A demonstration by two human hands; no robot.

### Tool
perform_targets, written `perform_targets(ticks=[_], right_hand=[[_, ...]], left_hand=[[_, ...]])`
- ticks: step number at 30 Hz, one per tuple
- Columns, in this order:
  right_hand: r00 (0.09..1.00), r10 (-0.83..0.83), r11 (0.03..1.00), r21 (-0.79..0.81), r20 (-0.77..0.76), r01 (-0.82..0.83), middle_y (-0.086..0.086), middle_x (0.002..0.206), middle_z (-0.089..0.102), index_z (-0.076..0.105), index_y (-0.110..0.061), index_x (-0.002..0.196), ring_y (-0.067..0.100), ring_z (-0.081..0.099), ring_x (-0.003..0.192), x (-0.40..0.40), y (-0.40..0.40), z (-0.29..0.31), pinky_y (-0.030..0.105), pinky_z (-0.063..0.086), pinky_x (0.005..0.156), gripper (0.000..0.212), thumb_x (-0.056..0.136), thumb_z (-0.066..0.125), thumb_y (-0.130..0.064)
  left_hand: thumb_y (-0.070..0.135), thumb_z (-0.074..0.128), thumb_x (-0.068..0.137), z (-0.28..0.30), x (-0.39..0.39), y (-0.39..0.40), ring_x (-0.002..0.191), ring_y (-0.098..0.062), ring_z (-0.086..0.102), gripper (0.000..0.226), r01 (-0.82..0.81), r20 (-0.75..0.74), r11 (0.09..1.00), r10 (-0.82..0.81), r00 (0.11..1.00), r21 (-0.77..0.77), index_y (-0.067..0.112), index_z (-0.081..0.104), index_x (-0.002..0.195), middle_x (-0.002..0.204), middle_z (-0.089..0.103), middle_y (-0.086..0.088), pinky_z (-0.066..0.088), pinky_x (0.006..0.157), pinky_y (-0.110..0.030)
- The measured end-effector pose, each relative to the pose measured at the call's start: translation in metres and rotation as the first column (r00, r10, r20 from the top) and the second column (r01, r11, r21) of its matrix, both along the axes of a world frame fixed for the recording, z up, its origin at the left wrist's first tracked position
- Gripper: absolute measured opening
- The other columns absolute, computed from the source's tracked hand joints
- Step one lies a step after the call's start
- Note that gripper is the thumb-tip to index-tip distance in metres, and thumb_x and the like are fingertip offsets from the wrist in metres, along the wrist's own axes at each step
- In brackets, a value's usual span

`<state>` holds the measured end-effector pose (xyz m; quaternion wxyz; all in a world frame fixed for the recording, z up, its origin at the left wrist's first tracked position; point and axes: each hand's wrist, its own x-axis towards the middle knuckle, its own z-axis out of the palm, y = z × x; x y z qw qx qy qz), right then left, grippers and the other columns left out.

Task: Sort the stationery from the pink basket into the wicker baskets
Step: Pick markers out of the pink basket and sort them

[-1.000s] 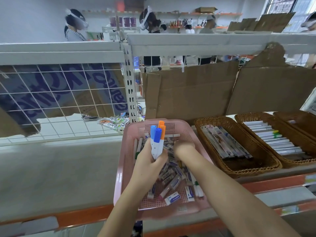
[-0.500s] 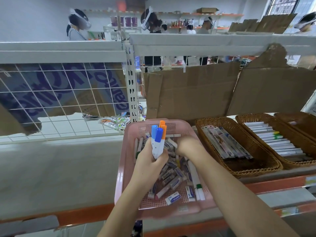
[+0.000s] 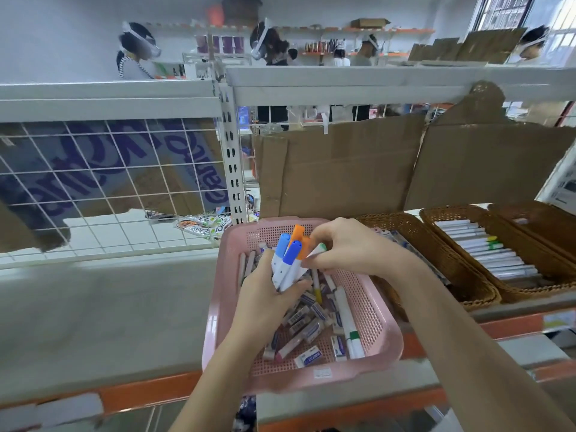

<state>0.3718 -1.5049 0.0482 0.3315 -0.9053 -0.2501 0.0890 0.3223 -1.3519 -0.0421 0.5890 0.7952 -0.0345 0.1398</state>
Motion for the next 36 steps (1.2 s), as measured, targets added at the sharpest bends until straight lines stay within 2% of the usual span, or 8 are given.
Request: perform_targets(ticks=[3,6,12,18,24,27,30,36], right_hand=[[0.996,0.061,0.994,0.098,-0.062,-0.055,-0.003,0.071,0.069,0.072,-0.016,0.088,0.003,0.064,0.058,-0.006,-0.001,0.007,0.016,0.052,0.06,0.015,0.079,0.075,-0.028],[0.995,0.082,0.973,0.222,-0.062,-0.066,-0.005,0.073,0.072,0.074,-0.019,0.085,0.005,0.065,0.059,-0.01,0.002,0.006,0.016,0.051,0.061,0.01,0.078,0.076,-0.026],[0.996,0.075,0.947,0.318,-0.058,-0.052,-0.012,0.074,0.072,0.069,-0.034,0.079,0.0,0.067,0.064,-0.015,0.003,0.002,0.011,0.049,0.059,0.015,0.082,0.073,-0.02],[0.983,-0.144,0.988,-0.036,0.118,0.149,-0.014,0.089,0.064,0.062,-0.03,0.087,-0.001,0.06,0.077,-0.01,-0.009,-0.036,0.016,0.047,0.069,0.006,0.086,0.068,-0.027],[0.969,0.013,0.92,-0.382,0.248,0.086,0.004,0.113,0.056,0.059,-0.013,0.112,0.02,0.052,0.105,-0.01,-0.011,-0.096,0.03,0.04,0.088,0.02,0.093,0.053,-0.02],[0.956,0.071,0.917,-0.395,0.283,0.049,0.004,0.11,0.056,0.059,-0.012,0.109,0.019,0.049,0.106,-0.009,-0.019,-0.099,0.032,0.041,0.09,0.019,0.094,0.051,-0.02],[0.929,0.078,0.934,-0.351,0.363,0.058,0.003,0.105,0.055,0.059,-0.011,0.106,0.019,0.05,0.102,-0.007,-0.037,-0.086,0.032,0.043,0.086,0.018,0.095,0.049,-0.02],[0.898,0.055,0.938,-0.331,0.436,0.103,0.005,0.112,0.057,0.059,-0.012,0.111,0.02,0.051,0.108,0.001,-0.106,-0.057,0.033,0.043,0.091,0.022,0.095,0.048,-0.022]], left_hand=[[0.018,0.075,0.078,0.002,-0.002,-0.001,0.07,-0.003,0.062,0.049,0.003,0.04,1.0,-0.002,0.999,-0.025,0.059,0.051,0.091,0.082,0.065,0.019,0.051,0.057,-0.017],[0.009,0.073,0.078,0.005,-0.002,-0.004,0.071,0.004,0.06,0.042,-0.033,0.106,0.999,0.033,0.994,-0.001,0.046,0.057,0.089,0.08,0.066,0.015,0.043,0.058,-0.006],[0.003,0.06,0.085,0.002,-0.003,-0.004,0.055,-0.005,0.048,0.024,-0.002,0.053,0.999,0.004,0.999,-0.034,0.026,0.056,0.079,0.065,0.058,0.01,0.043,0.05,-0.02],[0.008,0.056,0.089,-0.003,0.002,-0.001,0.055,-0.009,0.038,0.009,0.015,0.024,0.997,-0.017,1.0,0.071,0.012,0.05,0.083,0.062,0.046,0.006,0.032,0.048,-0.016],[0.011,0.048,0.093,-0.001,0.007,-0.005,0.053,-0.01,0.035,0.006,-0.049,-0.004,0.998,0.05,0.999,0.03,0.009,0.046,0.088,0.063,0.043,-0.001,0.031,0.046,-0.018],[0.013,0.051,0.093,0.005,0.006,-0.008,0.06,-0.01,0.04,0.007,-0.057,0.018,0.997,0.056,0.998,0.051,0.017,0.051,0.098,0.075,0.052,-0.003,0.037,0.056,-0.023],[0.015,0.05,0.093,0.012,0.005,-0.017,0.056,0.004,0.044,0.036,-0.051,0.11,0.994,0.04,0.993,0.096,0.046,0.046,0.112,0.068,0.055,0.023,0.037,0.057,-0.018],[0.011,0.055,0.091,0.022,0.01,-0.07,0.048,0.003,0.044,0.02,-0.224,0.23,0.971,0.199,0.953,0.086,0.028,0.047,0.082,0.057,0.049,0.01,0.033,0.045,-0.009]])
